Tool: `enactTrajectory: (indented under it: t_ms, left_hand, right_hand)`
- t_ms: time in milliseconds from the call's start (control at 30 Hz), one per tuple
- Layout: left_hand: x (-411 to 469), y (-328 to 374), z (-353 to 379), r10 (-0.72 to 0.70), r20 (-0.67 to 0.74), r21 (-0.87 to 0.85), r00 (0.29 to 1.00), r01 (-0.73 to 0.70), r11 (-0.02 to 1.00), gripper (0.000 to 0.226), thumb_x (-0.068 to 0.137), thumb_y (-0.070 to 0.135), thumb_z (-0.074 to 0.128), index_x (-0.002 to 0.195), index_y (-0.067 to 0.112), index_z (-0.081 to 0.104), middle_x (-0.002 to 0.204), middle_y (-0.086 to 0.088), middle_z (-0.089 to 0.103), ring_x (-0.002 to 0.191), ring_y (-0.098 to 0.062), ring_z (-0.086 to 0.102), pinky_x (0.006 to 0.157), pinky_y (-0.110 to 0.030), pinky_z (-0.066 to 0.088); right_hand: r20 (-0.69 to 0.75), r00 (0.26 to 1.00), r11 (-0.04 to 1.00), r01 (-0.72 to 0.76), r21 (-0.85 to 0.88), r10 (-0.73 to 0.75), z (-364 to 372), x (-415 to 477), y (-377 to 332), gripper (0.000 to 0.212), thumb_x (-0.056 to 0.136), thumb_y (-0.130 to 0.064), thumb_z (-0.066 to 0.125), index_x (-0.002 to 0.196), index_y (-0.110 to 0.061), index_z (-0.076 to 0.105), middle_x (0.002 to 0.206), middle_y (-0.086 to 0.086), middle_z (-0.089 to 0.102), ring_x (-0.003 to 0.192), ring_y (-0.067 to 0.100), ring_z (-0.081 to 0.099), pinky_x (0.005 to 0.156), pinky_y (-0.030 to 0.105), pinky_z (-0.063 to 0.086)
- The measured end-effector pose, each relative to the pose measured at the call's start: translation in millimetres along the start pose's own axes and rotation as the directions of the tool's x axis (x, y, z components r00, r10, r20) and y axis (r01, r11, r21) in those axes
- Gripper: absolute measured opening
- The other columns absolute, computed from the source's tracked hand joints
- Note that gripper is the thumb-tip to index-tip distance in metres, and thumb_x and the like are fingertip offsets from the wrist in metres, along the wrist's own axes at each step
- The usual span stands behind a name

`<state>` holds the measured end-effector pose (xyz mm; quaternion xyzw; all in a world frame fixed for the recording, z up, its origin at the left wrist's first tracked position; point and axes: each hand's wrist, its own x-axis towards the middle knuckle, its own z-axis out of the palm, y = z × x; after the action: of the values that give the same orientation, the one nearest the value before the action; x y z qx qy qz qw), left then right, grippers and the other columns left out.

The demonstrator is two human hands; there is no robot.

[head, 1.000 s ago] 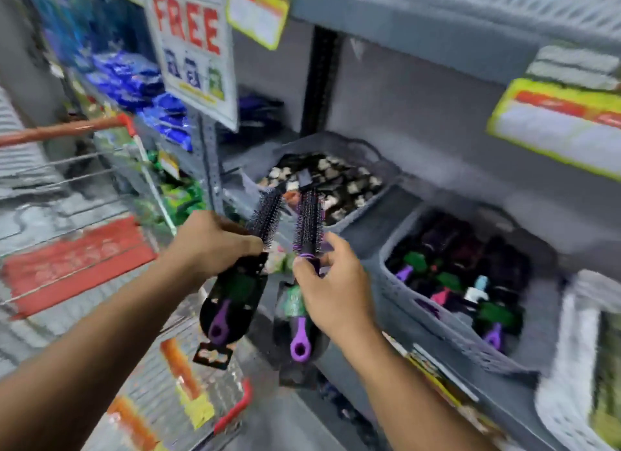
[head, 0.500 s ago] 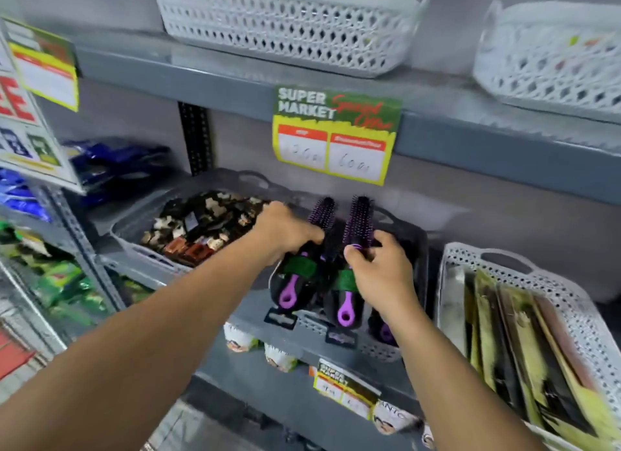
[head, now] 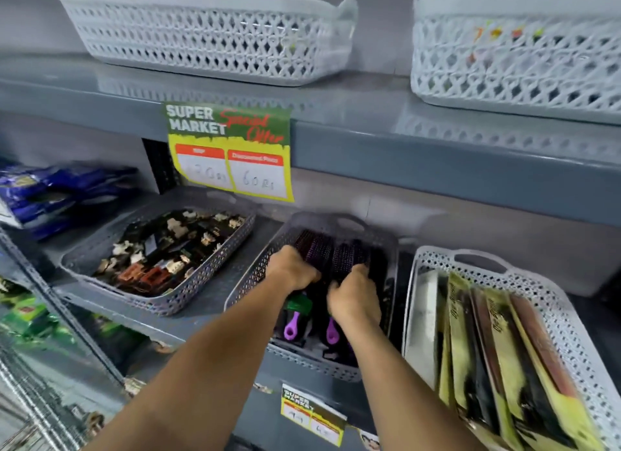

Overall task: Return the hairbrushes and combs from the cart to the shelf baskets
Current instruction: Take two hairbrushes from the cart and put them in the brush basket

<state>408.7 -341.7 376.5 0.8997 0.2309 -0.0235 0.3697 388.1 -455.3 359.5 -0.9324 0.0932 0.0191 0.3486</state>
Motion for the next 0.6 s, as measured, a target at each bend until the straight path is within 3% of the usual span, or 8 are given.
enactTrajectory:
  t_ms: [100,167,233,400,500,600]
  left_hand:
    - [4,-1,4,-0.002,-0.012,0.036,1.000,0.002,0.999,0.045,0.060,0.029,0.078,0.095,0.002,0.071,0.100,-0.016,0.073,0.096,-0.027,0.069,0.077,-0.027,0.053]
    - [4,-3,5,0.006,-0.015,0.062,1.000,-0.005,0.998,0.038,0.063,0.027,0.075,0.092,0.003,0.071,0.098,-0.016,0.073,0.095,-0.028,0.069,0.072,-0.026,0.050]
    - [5,-6,5,0.011,-0.005,0.071,1.000,-0.011,0.997,0.033,0.065,0.025,0.074,0.090,0.004,0.071,0.096,-0.017,0.073,0.091,-0.029,0.069,0.066,-0.024,0.048]
    - [7,-15,2,0.064,0.008,0.123,0.998,-0.065,0.990,0.039,0.065,0.036,0.079,0.088,0.006,0.071,0.100,-0.016,0.072,0.093,-0.031,0.068,0.066,-0.026,0.046]
    - [7,-22,-1,0.100,0.004,0.102,0.995,-0.099,0.990,0.046,0.067,0.033,0.082,0.101,0.005,0.070,0.106,-0.015,0.071,0.101,-0.030,0.066,0.080,-0.031,0.053]
    - [1,-28,-12,0.159,-0.035,0.110,0.987,-0.155,0.982,0.033,0.073,0.031,0.075,0.093,0.005,0.071,0.100,-0.017,0.072,0.099,-0.032,0.066,0.079,-0.032,0.051]
  right_hand:
    - [-0.024,1.000,0.998,-0.006,-0.065,0.004,4,-1,-2,0.040,0.090,-0.023,0.048,0.125,-0.007,0.038,0.125,0.017,0.056,0.107,0.036,0.060,0.078,0.040,0.045]
    - [-0.053,0.999,0.996,-0.016,-0.086,0.012,8,-3,-3,0.036,0.093,-0.017,0.036,0.127,-0.007,0.039,0.128,0.017,0.055,0.111,0.036,0.057,0.090,0.044,0.041]
    - [-0.112,0.994,0.990,-0.012,-0.142,-0.005,16,-3,-2,0.034,0.094,-0.014,0.029,0.124,-0.007,0.043,0.126,0.017,0.057,0.113,0.036,0.056,0.091,0.045,0.039]
    - [-0.166,0.984,0.961,0.021,-0.276,-0.070,28,-4,6,0.031,0.094,-0.017,0.033,0.117,-0.007,0.050,0.121,0.017,0.059,0.112,0.036,0.052,0.089,0.042,0.041]
    - [-0.161,0.986,0.944,-0.010,-0.331,-0.046,25,-6,4,0.036,0.094,-0.016,0.030,0.122,-0.006,0.051,0.129,0.017,0.053,0.117,0.035,0.048,0.091,0.043,0.039]
    - [-0.104,0.994,0.945,-0.011,-0.326,-0.025,16,-10,1,0.041,0.091,-0.024,0.044,0.128,-0.007,0.045,0.134,0.018,0.045,0.120,0.037,0.045,0.094,0.045,0.038]
